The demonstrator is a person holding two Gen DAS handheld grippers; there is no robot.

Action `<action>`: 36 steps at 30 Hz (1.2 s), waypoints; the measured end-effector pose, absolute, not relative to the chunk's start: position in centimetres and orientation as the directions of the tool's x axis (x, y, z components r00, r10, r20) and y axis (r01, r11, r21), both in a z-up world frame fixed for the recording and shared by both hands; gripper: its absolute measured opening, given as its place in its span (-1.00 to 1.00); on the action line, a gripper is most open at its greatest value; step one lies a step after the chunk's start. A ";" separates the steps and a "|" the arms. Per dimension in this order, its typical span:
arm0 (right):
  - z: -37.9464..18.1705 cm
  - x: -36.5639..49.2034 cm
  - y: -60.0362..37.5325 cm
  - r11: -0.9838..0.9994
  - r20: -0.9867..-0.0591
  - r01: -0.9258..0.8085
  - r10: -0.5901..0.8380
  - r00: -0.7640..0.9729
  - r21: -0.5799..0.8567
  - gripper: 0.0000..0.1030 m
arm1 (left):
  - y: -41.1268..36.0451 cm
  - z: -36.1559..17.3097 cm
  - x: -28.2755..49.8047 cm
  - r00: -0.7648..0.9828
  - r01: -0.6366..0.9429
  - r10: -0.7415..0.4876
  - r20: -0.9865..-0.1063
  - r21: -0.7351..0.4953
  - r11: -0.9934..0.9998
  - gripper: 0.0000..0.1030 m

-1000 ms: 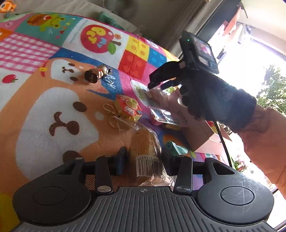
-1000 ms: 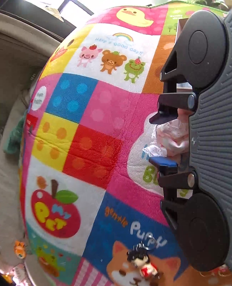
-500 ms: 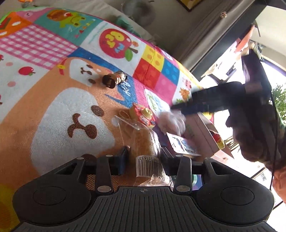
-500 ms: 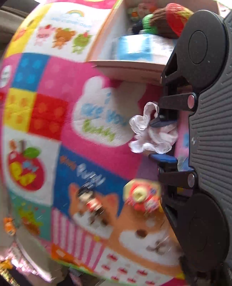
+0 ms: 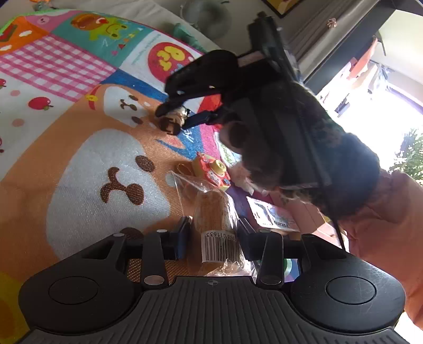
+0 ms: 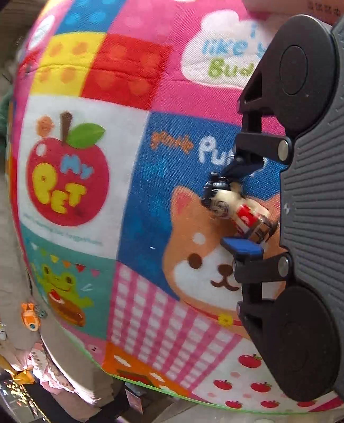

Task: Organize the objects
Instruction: 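Grasp the figurine keychain with the right gripper and lift it, then lower the bread roll into the box with the left gripper while the right carries the figurine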

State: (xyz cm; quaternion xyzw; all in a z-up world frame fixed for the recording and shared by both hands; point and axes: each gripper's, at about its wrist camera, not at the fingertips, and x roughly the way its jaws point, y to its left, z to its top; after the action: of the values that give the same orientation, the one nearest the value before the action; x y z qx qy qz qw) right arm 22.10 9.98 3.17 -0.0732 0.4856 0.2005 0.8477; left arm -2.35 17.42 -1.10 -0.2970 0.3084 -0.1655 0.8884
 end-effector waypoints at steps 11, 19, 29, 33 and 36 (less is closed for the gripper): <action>11.0 9.4 -3.4 0.839 -0.784 -0.510 0.442 0.436 0.189 -0.47 | 16.6 -0.4 -2.6 0.752 0.093 -0.446 -0.485 -0.592 0.801 -0.19; 8.8 -1.9 -13.1 0.837 -0.759 -0.532 0.263 0.595 -0.127 -0.46 | 13.7 1.5 -4.6 0.698 0.111 -0.429 -0.573 -0.506 0.856 -0.24; 5.7 -6.7 -20.7 0.918 -0.706 -0.397 0.263 0.658 -0.028 -0.46 | 6.3 7.1 -6.6 0.636 0.282 -0.505 -0.584 -0.433 0.856 -0.25; 6.0 -7.6 -22.6 0.929 -0.656 -0.369 0.282 0.700 0.006 -0.46 | 3.0 9.5 -3.1 0.637 0.329 -0.576 -0.513 -0.495 0.805 -0.25; 5.8 -7.6 -23.6 0.937 -0.637 -0.346 0.292 0.714 0.042 -0.46 | 0.0 10.5 1.5 0.656 0.340 -0.617 -0.435 -0.559 0.756 -0.24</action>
State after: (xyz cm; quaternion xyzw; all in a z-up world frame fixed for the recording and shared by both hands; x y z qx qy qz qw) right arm -7.64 -23.63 5.79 -0.0402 0.3369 0.1725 0.9247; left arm 1.47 -0.03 10.48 -0.2199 0.3141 -0.2710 0.8829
